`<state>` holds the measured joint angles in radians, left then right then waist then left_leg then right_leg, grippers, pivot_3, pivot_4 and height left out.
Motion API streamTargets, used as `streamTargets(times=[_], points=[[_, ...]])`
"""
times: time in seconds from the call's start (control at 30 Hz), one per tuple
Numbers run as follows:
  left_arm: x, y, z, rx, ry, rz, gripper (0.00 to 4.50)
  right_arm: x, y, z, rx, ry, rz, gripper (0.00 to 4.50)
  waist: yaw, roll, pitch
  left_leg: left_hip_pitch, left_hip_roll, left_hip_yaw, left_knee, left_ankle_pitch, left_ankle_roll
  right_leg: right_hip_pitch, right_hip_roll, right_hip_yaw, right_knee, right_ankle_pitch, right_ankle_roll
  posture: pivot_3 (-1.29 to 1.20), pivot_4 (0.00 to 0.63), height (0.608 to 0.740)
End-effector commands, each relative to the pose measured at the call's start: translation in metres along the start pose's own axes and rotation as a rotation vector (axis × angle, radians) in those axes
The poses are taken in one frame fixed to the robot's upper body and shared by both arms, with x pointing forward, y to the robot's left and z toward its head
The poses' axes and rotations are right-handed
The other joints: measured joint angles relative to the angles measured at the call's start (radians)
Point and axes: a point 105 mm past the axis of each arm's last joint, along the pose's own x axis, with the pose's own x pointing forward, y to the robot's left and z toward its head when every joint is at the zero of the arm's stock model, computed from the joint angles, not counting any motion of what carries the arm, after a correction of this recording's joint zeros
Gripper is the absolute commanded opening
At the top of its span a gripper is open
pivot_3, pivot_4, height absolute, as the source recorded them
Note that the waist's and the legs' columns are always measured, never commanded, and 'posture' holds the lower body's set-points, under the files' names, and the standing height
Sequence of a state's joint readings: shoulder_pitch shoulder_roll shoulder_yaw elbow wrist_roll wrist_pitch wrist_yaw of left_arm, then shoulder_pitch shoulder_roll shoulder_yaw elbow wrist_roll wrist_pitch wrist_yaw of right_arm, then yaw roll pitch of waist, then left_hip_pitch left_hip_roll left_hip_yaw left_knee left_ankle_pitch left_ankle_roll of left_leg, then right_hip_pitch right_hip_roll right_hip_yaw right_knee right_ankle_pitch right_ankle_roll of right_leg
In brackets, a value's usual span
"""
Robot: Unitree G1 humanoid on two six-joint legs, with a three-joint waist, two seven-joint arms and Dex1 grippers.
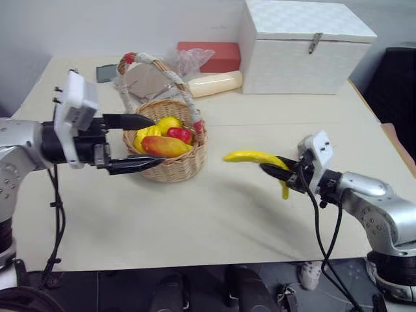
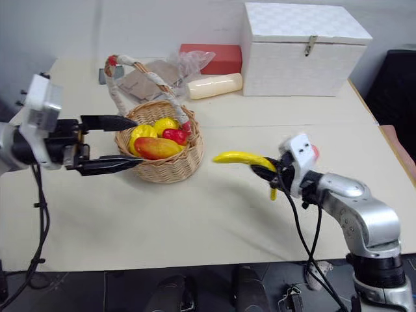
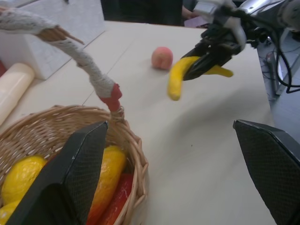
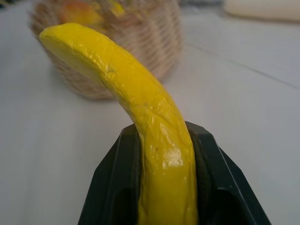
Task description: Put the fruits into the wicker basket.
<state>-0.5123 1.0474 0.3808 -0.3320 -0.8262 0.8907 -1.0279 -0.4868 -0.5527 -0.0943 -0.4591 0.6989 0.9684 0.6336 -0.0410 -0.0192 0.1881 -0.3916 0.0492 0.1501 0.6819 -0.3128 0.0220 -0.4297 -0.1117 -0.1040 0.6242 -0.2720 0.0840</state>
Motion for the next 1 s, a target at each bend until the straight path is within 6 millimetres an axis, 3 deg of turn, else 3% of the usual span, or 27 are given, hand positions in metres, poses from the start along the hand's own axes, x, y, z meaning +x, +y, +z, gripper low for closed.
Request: streamTargets(times=[0.03, 0.1, 0.17, 0.3, 0.43, 0.57, 0.73, 1.0], points=[[-0.021, 0.003, 0.013, 0.016, -0.019, 0.058, 4.50, 0.034, 0.028, 0.014, 0.054, -0.022, 0.113, 0.89, 0.002, 0.000, 0.000, 0.000, 0.000, 0.000, 0.000, 0.000, -0.001, 0.000, 0.000, 0.000, 0.000, -0.001, -0.001, 0.00, 0.150, 0.740], [-0.029, 0.008, 0.010, 0.005, 0.004, 0.102, 4.50, 0.064, 0.049, 0.018, 0.080, -0.024, 0.194, 0.89, 0.007, 0.000, 0.000, 0.001, 0.001, -0.001, -0.001, 0.000, -0.003, -0.001, 0.000, 0.000, 0.002, -0.002, -0.003, 0.00, 0.150, 0.740], [-0.033, 0.009, 0.007, 0.003, 0.030, 0.127, 4.50, 0.081, 0.067, 0.020, 0.044, -0.011, 0.262, 0.89, 0.011, 0.000, 0.000, 0.000, 0.001, 0.000, -0.001, 0.000, -0.004, -0.004, 0.000, -0.001, 0.004, -0.003, -0.004, 0.00, 0.150, 0.740], [-0.033, 0.003, 0.009, 0.007, 0.036, 0.123, 4.50, 0.080, 0.067, 0.021, 0.005, 0.003, 0.309, 0.89, 0.019, -0.002, -0.001, -0.010, -0.002, -0.002, 0.000, 0.000, -0.001, -0.010, -0.002, -0.002, 0.004, -0.002, -0.002, 0.00, 0.150, 0.740], [-0.037, 0.004, 0.007, 0.025, 0.036, 0.166, 4.50, 0.043, 0.024, 0.018, -0.069, 0.082, 0.288, 0.89, 0.020, -0.002, -0.002, -0.015, -0.007, 0.001, 0.001, -0.001, 0.005, -0.013, -0.005, 0.000, 0.002, 0.000, 0.001, 0.00, 0.150, 0.740], [-0.040, 0.003, 0.006, 0.038, 0.022, 0.194, 4.50, 0.032, -0.011, 0.022, -0.144, 0.139, 0.235, 0.89, 0.010, -0.002, -0.001, -0.015, -0.005, 0.004, 0.002, -0.001, 0.005, -0.013, -0.004, -0.001, 0.001, 0.001, 0.003, 0.00, 0.150, 0.740], [-0.044, 0.003, 0.003, 0.059, 0.007, 0.224, 4.50, 0.061, -0.072, 0.031, -0.331, 0.169, -0.066, 0.89, -0.015, -0.002, -0.001, -0.010, -0.001, 0.006, 0.000, 0.001, -0.003, -0.016, 0.000, 0.000, 0.004, -0.002, -0.003, 0.00, 0.150, 0.740], [-0.046, 0.005, 0.004, 0.086, -0.019, 0.244, 4.50, 0.099, -0.092, 0.077, -0.434, 0.063, -0.184, 0.89, -0.018, -0.002, -0.001, -0.012, 0.002, 0.006, -0.001, 0.002, -0.006, -0.019, -0.001, 0.000, 0.011, -0.003, -0.005, 0.00, 0.150, 0.740]])
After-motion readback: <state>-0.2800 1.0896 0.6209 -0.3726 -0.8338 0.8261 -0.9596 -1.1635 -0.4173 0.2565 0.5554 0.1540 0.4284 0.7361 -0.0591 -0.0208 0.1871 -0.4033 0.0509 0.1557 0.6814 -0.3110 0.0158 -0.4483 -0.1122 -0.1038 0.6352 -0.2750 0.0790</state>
